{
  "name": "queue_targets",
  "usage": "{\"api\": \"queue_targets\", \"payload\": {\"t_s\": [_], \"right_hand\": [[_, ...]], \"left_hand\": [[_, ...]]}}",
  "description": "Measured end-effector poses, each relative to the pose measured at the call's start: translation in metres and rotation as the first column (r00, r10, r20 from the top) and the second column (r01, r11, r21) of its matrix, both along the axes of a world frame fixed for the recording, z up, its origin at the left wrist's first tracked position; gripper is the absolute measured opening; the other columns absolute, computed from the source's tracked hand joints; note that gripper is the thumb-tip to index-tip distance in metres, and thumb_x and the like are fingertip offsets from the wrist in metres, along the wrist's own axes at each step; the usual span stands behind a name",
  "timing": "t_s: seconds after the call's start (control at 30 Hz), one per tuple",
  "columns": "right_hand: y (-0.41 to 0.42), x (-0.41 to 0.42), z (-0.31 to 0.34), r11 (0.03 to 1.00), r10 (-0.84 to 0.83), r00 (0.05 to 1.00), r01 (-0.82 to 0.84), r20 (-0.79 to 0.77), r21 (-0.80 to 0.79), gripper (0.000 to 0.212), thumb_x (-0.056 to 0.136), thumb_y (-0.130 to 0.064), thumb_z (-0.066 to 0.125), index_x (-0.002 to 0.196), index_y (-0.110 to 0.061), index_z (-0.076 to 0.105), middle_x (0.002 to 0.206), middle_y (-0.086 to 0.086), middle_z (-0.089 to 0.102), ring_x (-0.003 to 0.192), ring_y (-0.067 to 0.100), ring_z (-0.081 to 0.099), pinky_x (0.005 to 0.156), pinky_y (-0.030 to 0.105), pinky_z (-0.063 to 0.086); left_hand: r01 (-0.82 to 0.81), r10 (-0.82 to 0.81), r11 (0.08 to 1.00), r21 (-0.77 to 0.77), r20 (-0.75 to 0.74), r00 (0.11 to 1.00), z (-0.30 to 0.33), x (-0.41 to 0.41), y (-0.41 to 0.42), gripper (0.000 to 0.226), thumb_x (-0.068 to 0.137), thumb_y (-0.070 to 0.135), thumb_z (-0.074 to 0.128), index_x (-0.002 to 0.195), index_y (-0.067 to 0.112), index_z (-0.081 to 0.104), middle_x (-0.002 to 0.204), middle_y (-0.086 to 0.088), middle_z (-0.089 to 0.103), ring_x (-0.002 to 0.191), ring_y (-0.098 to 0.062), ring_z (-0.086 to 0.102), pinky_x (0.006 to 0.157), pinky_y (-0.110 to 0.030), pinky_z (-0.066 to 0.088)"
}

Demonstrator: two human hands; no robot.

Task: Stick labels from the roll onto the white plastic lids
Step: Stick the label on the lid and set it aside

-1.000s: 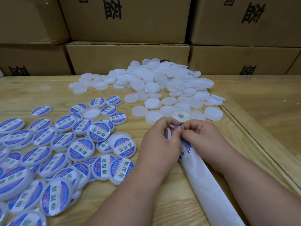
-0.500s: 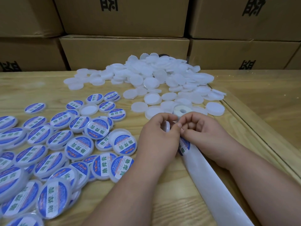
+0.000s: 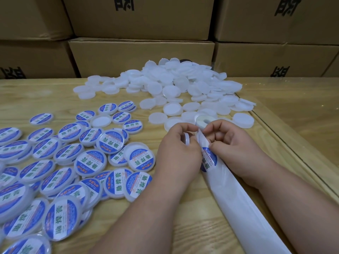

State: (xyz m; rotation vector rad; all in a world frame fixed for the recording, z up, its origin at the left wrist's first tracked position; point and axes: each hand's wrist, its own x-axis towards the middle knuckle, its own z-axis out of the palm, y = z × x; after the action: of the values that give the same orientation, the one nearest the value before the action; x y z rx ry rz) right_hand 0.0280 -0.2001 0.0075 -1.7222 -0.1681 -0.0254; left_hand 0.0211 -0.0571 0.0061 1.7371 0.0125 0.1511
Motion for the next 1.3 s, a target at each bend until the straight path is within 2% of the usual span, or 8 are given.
{"api": "queue_targets", "payload": {"t_s": [0.27, 0.43, 0.63, 0.77, 0.9, 1.0, 1.17, 1.3], "right_hand": [[0.003, -0.002, 0.005, 0.995, -0.073, 0.997, 0.075, -0.027, 0.068, 0.031, 0.064, -0.007, 0.045, 0.070, -0.031, 0.063, 0.070, 0.009, 0.049, 0.055, 0.019, 0.039, 0.048, 0.024, 0.034], [0.010, -0.002, 0.001, 0.991, -0.129, 0.981, 0.133, 0.142, -0.024, 0.023, 0.073, -0.013, 0.052, 0.072, -0.033, 0.063, 0.060, -0.016, 0.055, 0.050, 0.009, 0.042, 0.046, 0.019, 0.037], [0.015, -0.002, 0.000, 0.985, -0.158, 0.930, 0.172, 0.333, -0.013, 0.030, 0.080, -0.013, 0.063, 0.092, -0.041, 0.066, 0.076, -0.015, 0.057, 0.064, 0.018, 0.052, 0.059, 0.019, 0.043], [0.015, -0.003, 0.002, 0.979, -0.187, 0.915, 0.203, 0.357, -0.006, 0.021, 0.079, -0.019, 0.070, 0.090, -0.038, 0.070, 0.077, -0.007, 0.062, 0.069, 0.036, 0.054, 0.058, 0.034, 0.049], [0.013, -0.004, 0.002, 0.961, -0.247, 0.887, 0.275, 0.391, -0.016, 0.013, 0.079, -0.020, 0.069, 0.086, -0.031, 0.072, 0.083, 0.003, 0.067, 0.067, 0.032, 0.055, 0.062, 0.044, 0.052], [0.012, -0.005, 0.004, 0.954, -0.274, 0.880, 0.299, 0.389, -0.006, 0.006, 0.080, -0.021, 0.069, 0.081, -0.027, 0.070, 0.081, 0.002, 0.069, 0.071, 0.035, 0.061, 0.067, 0.047, 0.055], [0.011, -0.003, 0.006, 0.952, -0.308, 0.899, 0.292, 0.311, 0.096, 0.018, 0.089, -0.008, 0.071, 0.077, -0.021, 0.067, 0.063, -0.013, 0.063, 0.052, 0.005, 0.057, 0.051, 0.017, 0.046], [0.008, -0.001, 0.008, 0.938, -0.323, 0.932, 0.293, 0.166, 0.184, 0.020, 0.094, -0.004, 0.065, 0.079, -0.017, 0.065, 0.052, -0.014, 0.054, 0.044, 0.004, 0.047, 0.045, 0.015, 0.039]], "left_hand": [[-0.224, 0.210, 0.928, -0.297, -0.078, 0.975, 0.007, 0.004, 0.006, 0.026, 0.072, 0.030, 0.046, 0.082, 0.043, 0.066, 0.085, -0.006, 0.075, 0.073, -0.031, 0.071, 0.071, -0.050, 0.061], [-0.217, 0.190, 0.901, -0.375, -0.108, 0.976, 0.008, 0.004, 0.008, 0.028, 0.068, 0.027, 0.047, 0.073, 0.041, 0.071, 0.057, 0.014, 0.064, 0.051, -0.005, 0.057, 0.058, -0.029, 0.052], [-0.142, 0.128, 0.925, -0.351, -0.063, 0.990, 0.008, 0.001, 0.006, 0.025, 0.066, 0.024, 0.049, 0.069, 0.035, 0.072, 0.060, 0.010, 0.064, 0.053, -0.009, 0.056, 0.056, -0.027, 0.048], [-0.090, 0.075, 0.938, -0.335, -0.058, 0.995, 0.007, 0.001, 0.005, 0.023, 0.066, 0.024, 0.050, 0.067, 0.033, 0.072, 0.061, 0.011, 0.065, 0.052, -0.009, 0.057, 0.051, -0.021, 0.047], [-0.071, 0.054, 0.940, -0.333, -0.062, 0.997, 0.006, 0.003, 0.004, 0.024, 0.065, 0.024, 0.049, 0.069, 0.031, 0.071, 0.063, 0.005, 0.069, 0.056, -0.014, 0.063, 0.058, -0.028, 0.051], [-0.037, 0.029, 0.898, -0.438, -0.026, 0.999, 0.005, 0.003, 0.003, 0.026, 0.069, 0.021, 0.049, 0.087, 0.024, 0.066, 0.059, 0.001, 0.063, 0.058, -0.021, 0.064, 0.060, -0.033, 0.053], [-0.010, 0.024, 0.807, -0.591, 0.016, 1.000, 0.008, 0.005, 0.006, 0.029, 0.069, 0.018, 0.045, 0.098, 0.019, 0.044, 0.063, -0.002, 0.062, 0.059, -0.024, 0.063, 0.047, -0.031, 0.051], [-0.045, 0.053, 0.825, -0.564, -0.001, 0.999, 0.005, 0.005, 0.006, 0.016, 0.079, 0.012, 0.046, 0.092, 0.019, 0.040, 0.087, -0.005, 0.075, 0.077, -0.023, 0.074, 0.047, -0.031, 0.052]]}}
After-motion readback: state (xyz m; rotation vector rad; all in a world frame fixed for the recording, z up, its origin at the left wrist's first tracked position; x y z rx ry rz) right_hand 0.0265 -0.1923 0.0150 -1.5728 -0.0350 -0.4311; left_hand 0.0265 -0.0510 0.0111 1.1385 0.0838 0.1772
